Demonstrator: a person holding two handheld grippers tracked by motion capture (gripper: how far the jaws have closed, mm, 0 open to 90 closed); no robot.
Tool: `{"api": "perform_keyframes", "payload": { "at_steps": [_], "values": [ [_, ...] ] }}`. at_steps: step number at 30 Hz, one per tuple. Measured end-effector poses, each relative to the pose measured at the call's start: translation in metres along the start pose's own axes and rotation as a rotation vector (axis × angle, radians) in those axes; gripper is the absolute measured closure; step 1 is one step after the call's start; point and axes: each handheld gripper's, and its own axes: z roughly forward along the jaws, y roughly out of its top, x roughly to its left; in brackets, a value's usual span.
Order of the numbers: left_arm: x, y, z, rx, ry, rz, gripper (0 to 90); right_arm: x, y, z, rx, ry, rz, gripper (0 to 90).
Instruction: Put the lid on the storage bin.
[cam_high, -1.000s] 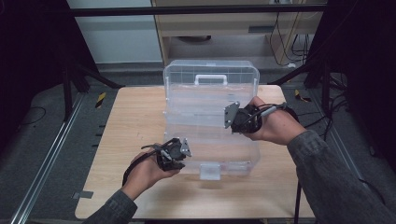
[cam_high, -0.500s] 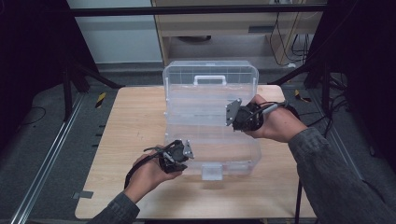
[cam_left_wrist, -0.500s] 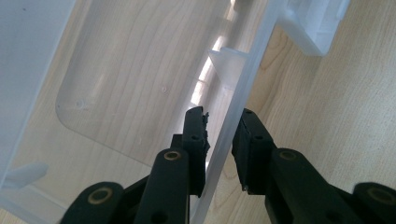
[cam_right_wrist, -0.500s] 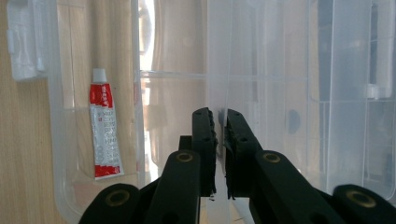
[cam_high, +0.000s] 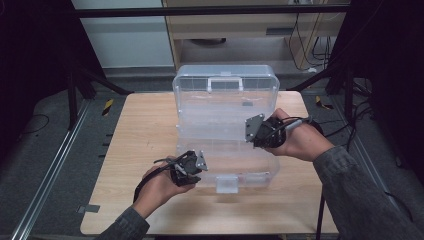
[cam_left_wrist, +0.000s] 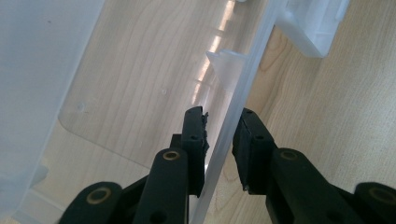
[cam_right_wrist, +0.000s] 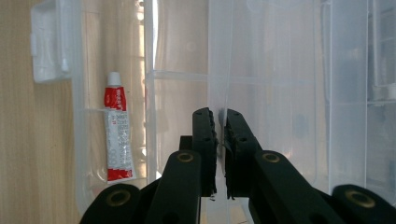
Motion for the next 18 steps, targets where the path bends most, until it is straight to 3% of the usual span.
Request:
{"api": "perform_keyframes", "payload": {
  "at_steps": [17, 18],
  "values": [
    [-0.0001, -0.0012, -0.0006, -0.003, 0.002, 0.004, 73.7, 0.0111, -0.0003, 0.0000, -0.005, 0.025, -0.012, 84.0],
    [-0.0045, -0.0023, -0.0004, -0.005, -0.001, -0.058, 73.7, 0.0115, -0.0005, -0.0001, -0.003, 0.028, -0.010, 84.0]
  ]
}}
